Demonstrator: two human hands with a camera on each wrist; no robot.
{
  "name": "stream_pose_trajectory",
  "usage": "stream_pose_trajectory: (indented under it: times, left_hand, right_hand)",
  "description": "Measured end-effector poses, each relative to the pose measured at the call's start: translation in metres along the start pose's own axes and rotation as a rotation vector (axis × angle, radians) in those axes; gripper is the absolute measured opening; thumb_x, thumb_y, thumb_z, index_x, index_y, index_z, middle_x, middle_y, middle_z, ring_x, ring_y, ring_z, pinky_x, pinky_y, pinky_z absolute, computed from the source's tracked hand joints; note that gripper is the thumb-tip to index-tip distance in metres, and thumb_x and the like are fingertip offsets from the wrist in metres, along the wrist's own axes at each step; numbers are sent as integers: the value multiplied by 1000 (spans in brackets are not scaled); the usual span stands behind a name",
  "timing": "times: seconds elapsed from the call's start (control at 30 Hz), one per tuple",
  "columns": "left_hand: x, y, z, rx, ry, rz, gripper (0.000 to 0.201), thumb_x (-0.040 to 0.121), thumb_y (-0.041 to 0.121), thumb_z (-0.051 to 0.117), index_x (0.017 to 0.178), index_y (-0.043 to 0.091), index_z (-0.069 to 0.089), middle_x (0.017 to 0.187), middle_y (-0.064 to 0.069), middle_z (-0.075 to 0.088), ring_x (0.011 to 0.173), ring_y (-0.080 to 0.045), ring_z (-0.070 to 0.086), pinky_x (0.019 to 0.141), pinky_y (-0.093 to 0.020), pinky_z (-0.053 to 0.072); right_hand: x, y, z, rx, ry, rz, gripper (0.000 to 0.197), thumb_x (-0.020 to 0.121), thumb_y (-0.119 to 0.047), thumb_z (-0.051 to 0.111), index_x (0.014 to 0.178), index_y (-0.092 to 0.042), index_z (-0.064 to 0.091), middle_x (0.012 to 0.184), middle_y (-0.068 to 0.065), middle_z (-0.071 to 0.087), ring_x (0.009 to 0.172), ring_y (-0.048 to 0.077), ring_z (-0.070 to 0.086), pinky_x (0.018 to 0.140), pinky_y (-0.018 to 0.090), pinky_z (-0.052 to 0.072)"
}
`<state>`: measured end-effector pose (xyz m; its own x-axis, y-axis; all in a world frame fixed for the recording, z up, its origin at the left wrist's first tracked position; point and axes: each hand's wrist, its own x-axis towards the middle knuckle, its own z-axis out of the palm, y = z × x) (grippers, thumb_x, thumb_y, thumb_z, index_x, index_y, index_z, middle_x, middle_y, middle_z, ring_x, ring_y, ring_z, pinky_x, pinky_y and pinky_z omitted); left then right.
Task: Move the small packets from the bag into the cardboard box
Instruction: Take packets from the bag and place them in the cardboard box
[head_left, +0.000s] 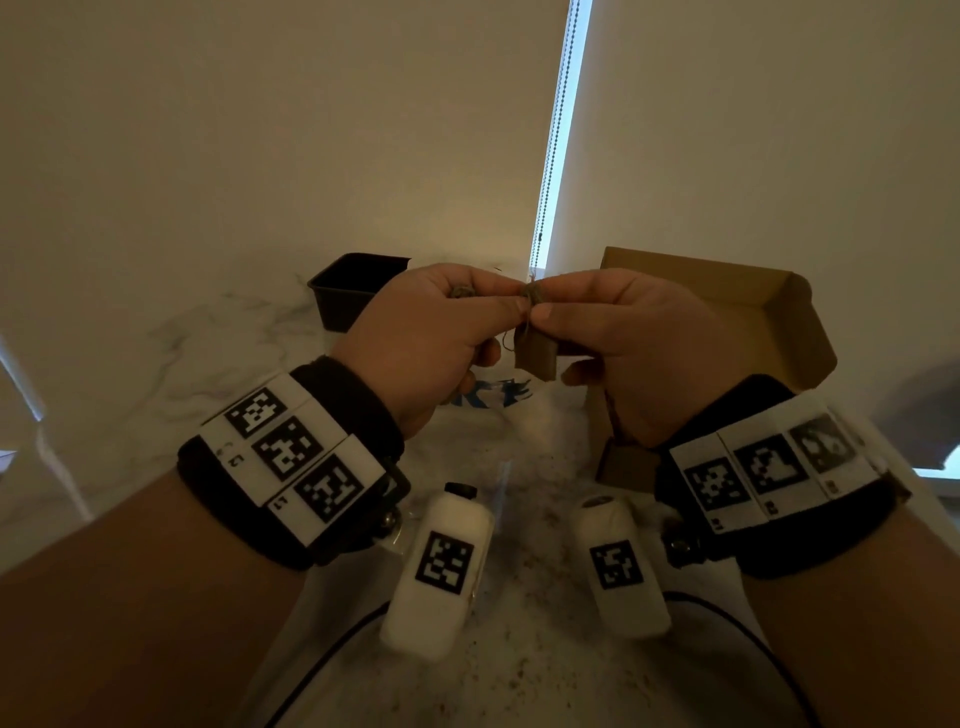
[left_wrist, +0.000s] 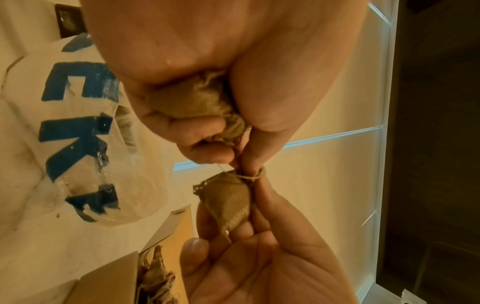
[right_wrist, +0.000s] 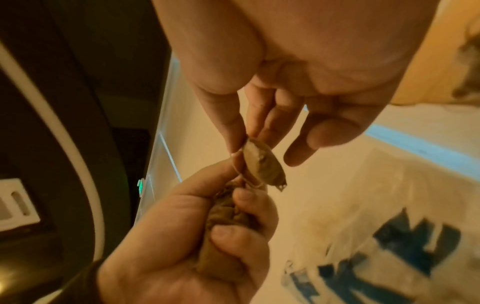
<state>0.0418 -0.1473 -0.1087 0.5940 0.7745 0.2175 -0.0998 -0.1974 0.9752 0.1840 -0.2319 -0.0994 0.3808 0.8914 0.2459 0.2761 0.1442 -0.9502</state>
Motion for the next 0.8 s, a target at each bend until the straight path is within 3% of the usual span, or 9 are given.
stream_pose_trajectory:
  times: [0.1,0.2,0.27,0.33,0.4,0.5,0.63,0.73,0.8]
  left_hand:
    - [-1,-2,2,-25,-23,-28,16,94,19,66,107,14,73,77,-2,68,56,-7,55,40,-19,38]
    - [-1,-2,6,-107,-66,-80,20,94,24,67,113,19,72,91,-4,69,60,-9,55,40,-19,37]
    - [-2,-1,8,-136,-42,-115,18,94,28,68,111,23,70,93,1,68,61,-8,55,39,-19,36]
    - [-1,-4,9,-142,-7,-143,9,94,32,67,100,25,69,91,4,65,60,-7,55,39,-19,36]
    - [1,-6,9,-141,15,-160,9,95,34,65,94,25,67,90,4,63,58,-7,54,38,-19,35]
    - [5,-9,7,-150,33,-185,18,97,35,63,104,19,67,92,2,63,57,-7,54,37,-19,33]
    - [5,-10,7,-155,32,-198,26,96,37,63,111,16,67,91,3,63,57,-7,54,38,-19,32]
    - [5,-11,6,-153,36,-205,27,96,38,63,111,17,67,93,2,64,58,-7,54,39,-20,33]
    - [5,-11,5,-150,44,-212,27,96,39,63,109,16,67,95,0,64,59,-8,54,38,-20,34]
  right_hand:
    - [-1,-4,-6,-114,2,-39,11,87,-11,67,87,-22,71,86,6,74,74,15,68,52,18,46]
    - [-5,-8,-13,-81,24,2,10,88,-10,65,91,-17,72,88,8,75,81,24,71,71,34,53]
    - [-9,-14,-23,86,92,19,12,88,-3,62,92,-10,71,85,11,75,79,24,71,76,38,56]
    - [-12,-21,-40,145,168,21,13,90,-2,59,97,-7,69,83,10,74,72,20,71,57,29,55]
    - [-15,-24,-59,54,234,42,15,91,-4,59,103,-7,68,84,9,74,68,16,69,47,23,48]
    - [-17,-16,-84,-200,292,123,12,88,-8,65,98,-11,70,87,10,75,69,18,68,54,29,49]
    - [-18,-11,-98,-545,252,240,7,88,-15,68,89,-21,72,76,-1,75,55,8,64,53,26,51]
    - [-13,-15,-101,-676,224,310,6,89,-18,68,89,-22,73,77,0,74,57,13,62,57,29,55]
    - [-11,-18,-100,-752,164,384,6,89,-17,69,93,-20,72,78,1,72,54,12,61,51,26,51]
